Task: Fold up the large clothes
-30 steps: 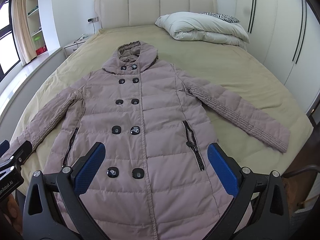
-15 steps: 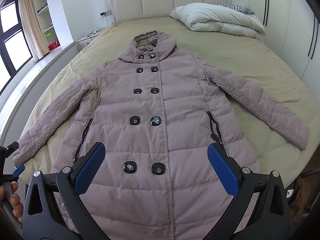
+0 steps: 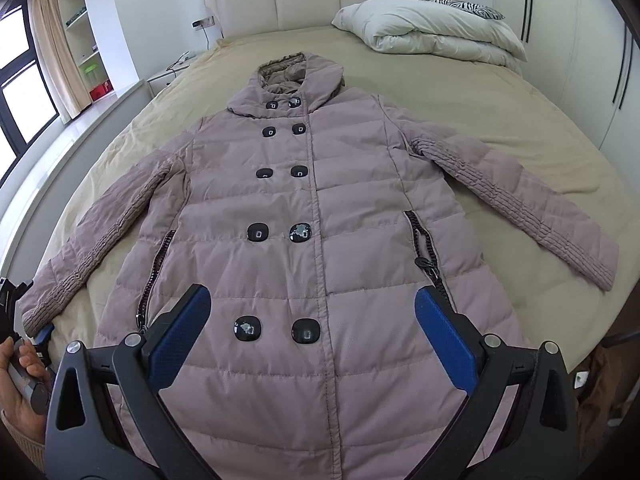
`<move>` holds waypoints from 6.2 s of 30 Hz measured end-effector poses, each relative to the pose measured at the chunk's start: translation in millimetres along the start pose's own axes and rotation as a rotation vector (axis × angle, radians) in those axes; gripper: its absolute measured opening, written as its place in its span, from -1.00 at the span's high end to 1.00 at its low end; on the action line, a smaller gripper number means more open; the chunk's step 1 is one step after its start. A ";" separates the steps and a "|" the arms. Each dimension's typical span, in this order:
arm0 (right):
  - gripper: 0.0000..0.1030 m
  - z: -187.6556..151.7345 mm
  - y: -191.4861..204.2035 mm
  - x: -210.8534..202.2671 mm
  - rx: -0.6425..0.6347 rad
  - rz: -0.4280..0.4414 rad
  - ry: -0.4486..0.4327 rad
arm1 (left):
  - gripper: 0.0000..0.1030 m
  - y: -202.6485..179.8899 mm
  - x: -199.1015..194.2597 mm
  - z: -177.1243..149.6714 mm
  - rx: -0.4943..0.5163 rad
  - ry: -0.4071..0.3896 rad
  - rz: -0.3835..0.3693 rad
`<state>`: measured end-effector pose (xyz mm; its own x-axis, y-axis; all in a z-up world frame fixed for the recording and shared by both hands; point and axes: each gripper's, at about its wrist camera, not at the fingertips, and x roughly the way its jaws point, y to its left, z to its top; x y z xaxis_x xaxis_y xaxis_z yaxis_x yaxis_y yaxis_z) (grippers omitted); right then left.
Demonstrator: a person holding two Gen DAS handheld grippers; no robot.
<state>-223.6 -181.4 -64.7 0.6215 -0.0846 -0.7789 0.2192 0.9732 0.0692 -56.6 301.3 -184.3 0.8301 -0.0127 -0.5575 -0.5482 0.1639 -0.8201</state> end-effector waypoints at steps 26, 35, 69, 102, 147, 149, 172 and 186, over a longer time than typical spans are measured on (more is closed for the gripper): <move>-1.00 -12.3 -62.9 38.8 0.231 0.186 0.030 | 0.68 -179.3 42.4 -255.7 1.502 0.134 -0.106; -0.87 11.3 -81.2 92.3 0.435 0.555 0.088 | 0.68 -145.4 43.4 -300.2 1.665 0.150 -0.053; 0.68 254.1 69.8 62.8 0.119 0.925 -0.044 | -0.58 -184.5 110.7 -219.0 1.151 0.169 -0.034; 0.70 233.9 -154.1 394.5 0.642 0.456 0.136 | 0.11 -210.4 242.1 -204.2 1.233 0.158 0.208; 0.58 227.6 -81.3 318.5 0.051 0.195 -0.031 | 0.07 -276.2 345.1 -251.0 1.580 0.137 0.332; 0.57 228.8 -81.5 302.8 0.073 0.155 -0.044 | 0.08 -279.3 329.0 -248.3 1.564 0.115 0.319; -0.65 129.4 -207.0 179.3 0.487 0.098 -0.206 | -0.22 -264.2 210.7 -263.5 1.440 0.117 0.081; -0.37 -40.7 -428.4 118.1 1.399 0.104 -0.367 | -0.43 -205.3 127.9 -367.9 1.446 0.415 -0.047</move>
<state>-274.6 -599.6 -211.7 0.7871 -0.2854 -0.5469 0.5693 -0.0051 0.8221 124.6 -96.8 -134.7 0.6211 -0.2749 -0.7340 0.2530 0.9567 -0.1442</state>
